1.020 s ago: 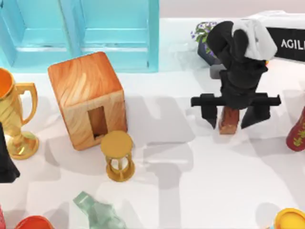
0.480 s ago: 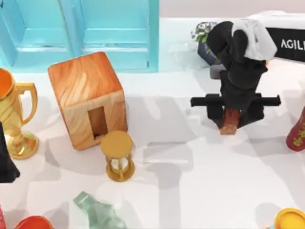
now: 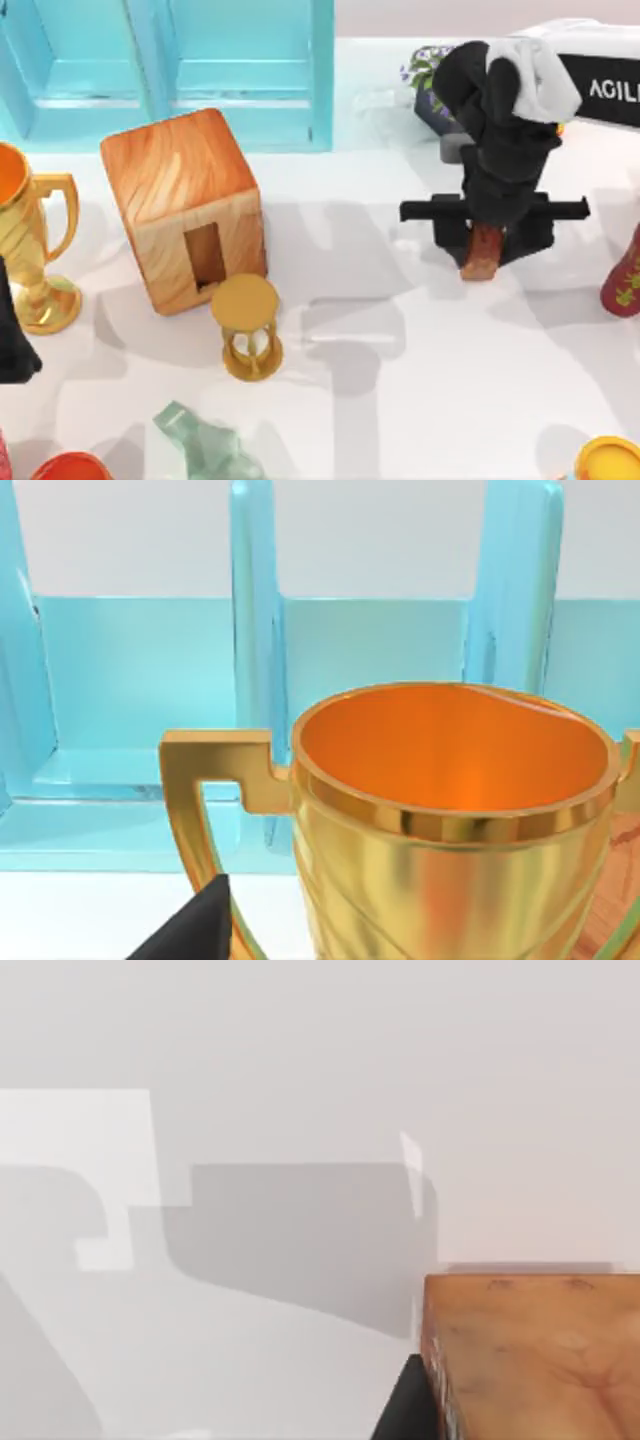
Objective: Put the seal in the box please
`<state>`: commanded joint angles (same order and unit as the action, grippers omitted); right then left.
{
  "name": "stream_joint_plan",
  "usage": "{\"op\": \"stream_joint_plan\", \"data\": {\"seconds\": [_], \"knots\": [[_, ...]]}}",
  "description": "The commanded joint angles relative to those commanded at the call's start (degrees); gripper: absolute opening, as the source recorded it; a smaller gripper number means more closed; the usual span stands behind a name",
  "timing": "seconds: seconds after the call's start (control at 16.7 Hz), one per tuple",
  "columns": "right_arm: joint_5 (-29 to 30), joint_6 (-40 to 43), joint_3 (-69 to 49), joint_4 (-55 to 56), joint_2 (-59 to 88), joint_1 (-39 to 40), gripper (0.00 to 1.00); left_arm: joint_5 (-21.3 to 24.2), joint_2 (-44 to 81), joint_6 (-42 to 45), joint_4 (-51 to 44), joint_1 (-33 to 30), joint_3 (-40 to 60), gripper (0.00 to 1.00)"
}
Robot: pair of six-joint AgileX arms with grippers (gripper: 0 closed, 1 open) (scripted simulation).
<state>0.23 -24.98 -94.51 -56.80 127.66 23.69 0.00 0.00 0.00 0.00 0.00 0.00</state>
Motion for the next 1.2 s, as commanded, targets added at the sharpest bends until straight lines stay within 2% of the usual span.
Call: {"op": "stream_joint_plan", "data": {"seconds": [0.48, 0.84, 1.02, 1.2], "knots": [[-0.03, 0.14, -14.31, -18.39, -3.35, -0.09, 0.00, 0.00, 0.00, 0.00, 0.00, 0.00, 0.00, 1.00], [-0.02, 0.27, -15.23, -19.48, -4.08, -0.19, 0.00, 0.00, 0.00, 0.00, 0.00, 0.00, 0.00, 1.00], [1.06, 4.05, -16.05, -20.72, -5.42, -3.44, 0.00, 0.00, 0.00, 0.00, 0.00, 0.00, 0.00, 1.00], [2.39, 12.90, -17.35, -22.10, -7.74, -11.73, 0.00, 0.00, 0.00, 0.00, 0.00, 0.00, 0.00, 1.00]]}}
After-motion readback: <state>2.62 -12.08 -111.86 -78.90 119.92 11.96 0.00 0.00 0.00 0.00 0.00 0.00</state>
